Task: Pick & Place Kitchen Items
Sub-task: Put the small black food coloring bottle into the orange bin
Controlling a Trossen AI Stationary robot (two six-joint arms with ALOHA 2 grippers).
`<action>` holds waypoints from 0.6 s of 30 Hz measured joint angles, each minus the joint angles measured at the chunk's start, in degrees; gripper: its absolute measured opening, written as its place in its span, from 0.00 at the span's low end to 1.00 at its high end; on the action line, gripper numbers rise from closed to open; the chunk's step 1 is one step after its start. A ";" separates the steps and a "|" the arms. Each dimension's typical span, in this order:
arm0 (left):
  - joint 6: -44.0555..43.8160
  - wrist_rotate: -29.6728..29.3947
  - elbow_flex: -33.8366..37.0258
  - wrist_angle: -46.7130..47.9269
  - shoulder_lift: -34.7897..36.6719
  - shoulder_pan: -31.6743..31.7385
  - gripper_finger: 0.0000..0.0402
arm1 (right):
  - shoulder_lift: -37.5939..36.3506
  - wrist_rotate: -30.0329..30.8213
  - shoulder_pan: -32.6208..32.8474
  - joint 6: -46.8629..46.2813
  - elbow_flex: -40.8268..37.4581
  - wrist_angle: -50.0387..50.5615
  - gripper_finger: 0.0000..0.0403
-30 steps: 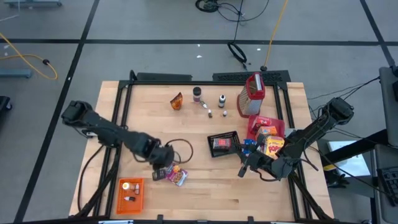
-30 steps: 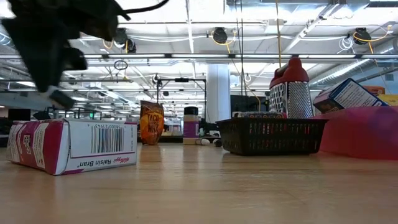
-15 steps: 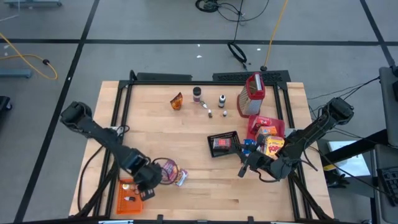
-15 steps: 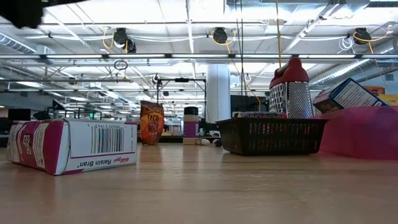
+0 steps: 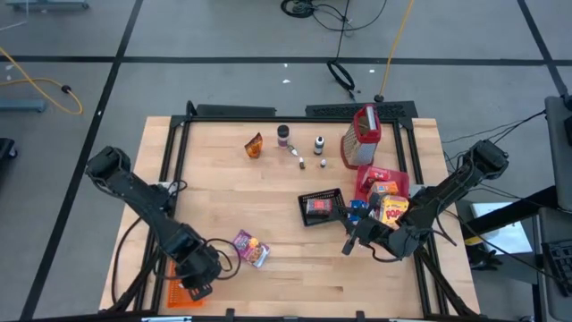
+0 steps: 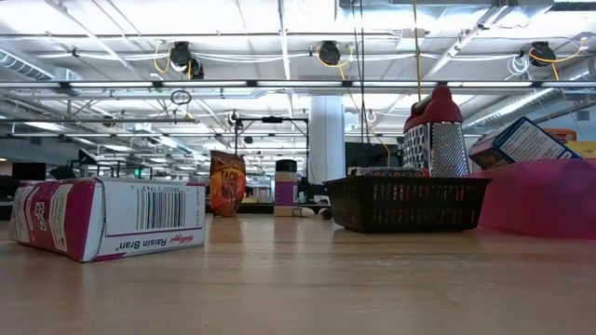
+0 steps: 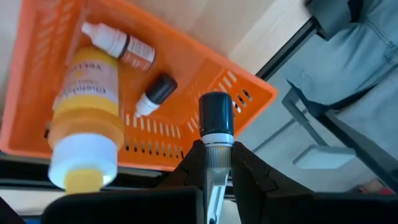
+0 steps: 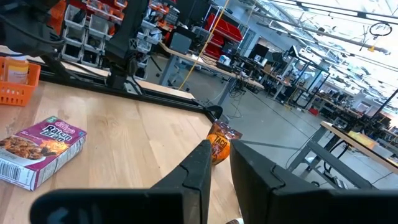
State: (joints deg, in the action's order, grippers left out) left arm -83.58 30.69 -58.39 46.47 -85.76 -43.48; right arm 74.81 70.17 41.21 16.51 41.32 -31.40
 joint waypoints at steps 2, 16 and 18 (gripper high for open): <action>-1.19 0.36 0.00 -0.01 0.00 -0.34 0.08 | 0.00 0.00 0.00 0.00 0.00 0.00 0.13; -3.97 -0.76 0.00 0.03 -0.02 -1.65 0.10 | 0.00 0.00 0.00 -0.02 0.00 0.00 0.13; -3.97 -0.84 0.00 0.03 -0.02 -1.64 0.12 | 0.00 -0.02 0.02 0.00 0.00 0.00 0.13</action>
State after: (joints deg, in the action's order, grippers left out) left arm -87.55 29.85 -58.39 46.50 -85.78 -45.12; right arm 74.81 70.16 41.23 16.51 41.32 -31.40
